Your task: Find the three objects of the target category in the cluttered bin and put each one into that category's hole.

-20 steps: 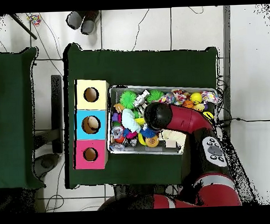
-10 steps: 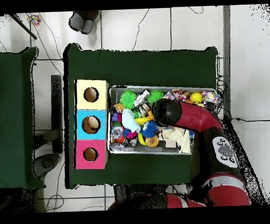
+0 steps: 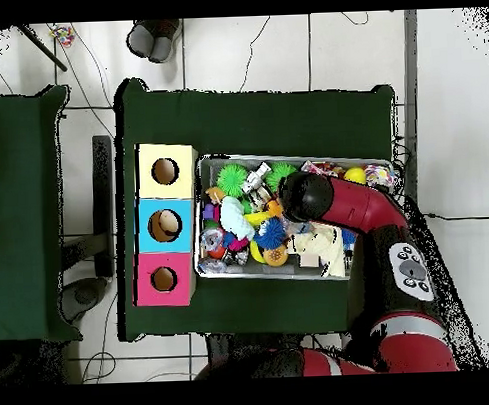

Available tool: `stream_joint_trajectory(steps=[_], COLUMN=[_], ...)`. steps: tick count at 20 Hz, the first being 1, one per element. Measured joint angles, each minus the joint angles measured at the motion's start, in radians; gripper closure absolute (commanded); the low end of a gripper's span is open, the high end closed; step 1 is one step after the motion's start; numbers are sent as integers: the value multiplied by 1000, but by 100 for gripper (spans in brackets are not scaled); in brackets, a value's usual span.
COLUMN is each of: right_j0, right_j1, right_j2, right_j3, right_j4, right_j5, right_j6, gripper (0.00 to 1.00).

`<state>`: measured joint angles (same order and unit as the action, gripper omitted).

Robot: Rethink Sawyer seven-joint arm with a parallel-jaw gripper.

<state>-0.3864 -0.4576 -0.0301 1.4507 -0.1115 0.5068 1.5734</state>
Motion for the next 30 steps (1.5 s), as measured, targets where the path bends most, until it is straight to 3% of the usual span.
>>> stream_joint_trajectory(steps=[5,6,30], right_j0=[10,14,9], right_j1=[5,6,-6], right_j2=[-6,-6,-5], right_j3=[-17,-17,-7], right_j4=[0,0,4], right_j5=[0,0,0], right_j6=[0,0,0], gripper=[0,100,100])
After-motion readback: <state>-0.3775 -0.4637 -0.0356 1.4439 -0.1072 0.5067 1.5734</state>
